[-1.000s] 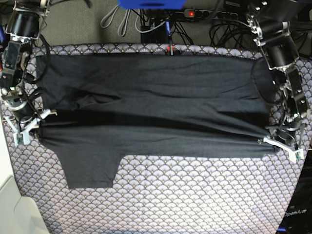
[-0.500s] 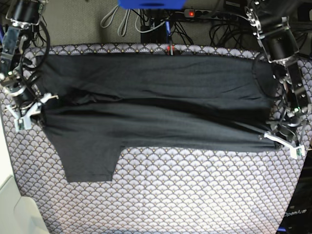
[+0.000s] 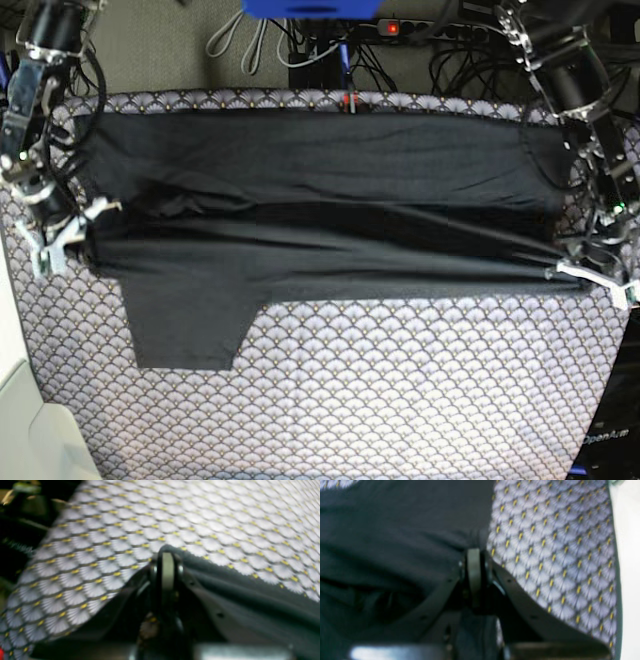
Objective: Fold the T-shirt properly
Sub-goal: 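Lift the hem with both grippers and fold it toward the collar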
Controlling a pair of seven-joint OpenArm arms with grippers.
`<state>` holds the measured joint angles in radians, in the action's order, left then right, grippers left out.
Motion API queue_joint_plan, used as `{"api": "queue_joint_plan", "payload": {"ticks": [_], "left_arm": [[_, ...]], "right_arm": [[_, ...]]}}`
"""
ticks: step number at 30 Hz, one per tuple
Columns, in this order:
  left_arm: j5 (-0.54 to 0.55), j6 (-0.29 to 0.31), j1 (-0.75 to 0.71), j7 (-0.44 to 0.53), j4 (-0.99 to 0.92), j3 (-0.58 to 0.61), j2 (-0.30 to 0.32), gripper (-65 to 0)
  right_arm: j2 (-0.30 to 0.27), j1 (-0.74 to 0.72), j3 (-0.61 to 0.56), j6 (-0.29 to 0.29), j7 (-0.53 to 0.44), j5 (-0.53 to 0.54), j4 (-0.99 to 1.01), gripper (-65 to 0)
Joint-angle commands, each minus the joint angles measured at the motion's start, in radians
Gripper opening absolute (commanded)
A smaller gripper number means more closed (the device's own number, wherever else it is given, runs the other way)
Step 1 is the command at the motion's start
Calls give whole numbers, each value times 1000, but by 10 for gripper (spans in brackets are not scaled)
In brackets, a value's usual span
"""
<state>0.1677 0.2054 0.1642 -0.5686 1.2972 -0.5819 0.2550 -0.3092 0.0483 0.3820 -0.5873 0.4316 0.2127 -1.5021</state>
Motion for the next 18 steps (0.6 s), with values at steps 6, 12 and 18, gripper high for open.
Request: {"api": "queue_joint_plan", "payload": {"ticks": [6,12,18], "left_arm": [[3,-2,53,28,-15,49,14,-644],[3,-2,84,35,-66,72,14,-644],[-3,-2,157,37,-172,72,14,-644]], "right_arm": [[-37,-136,-59,-4,11,8,136,-650],[-43,-190,-85,-4,8,8,220,-650],[-60,-245,-97,-4,8,4,285,-650]]}}
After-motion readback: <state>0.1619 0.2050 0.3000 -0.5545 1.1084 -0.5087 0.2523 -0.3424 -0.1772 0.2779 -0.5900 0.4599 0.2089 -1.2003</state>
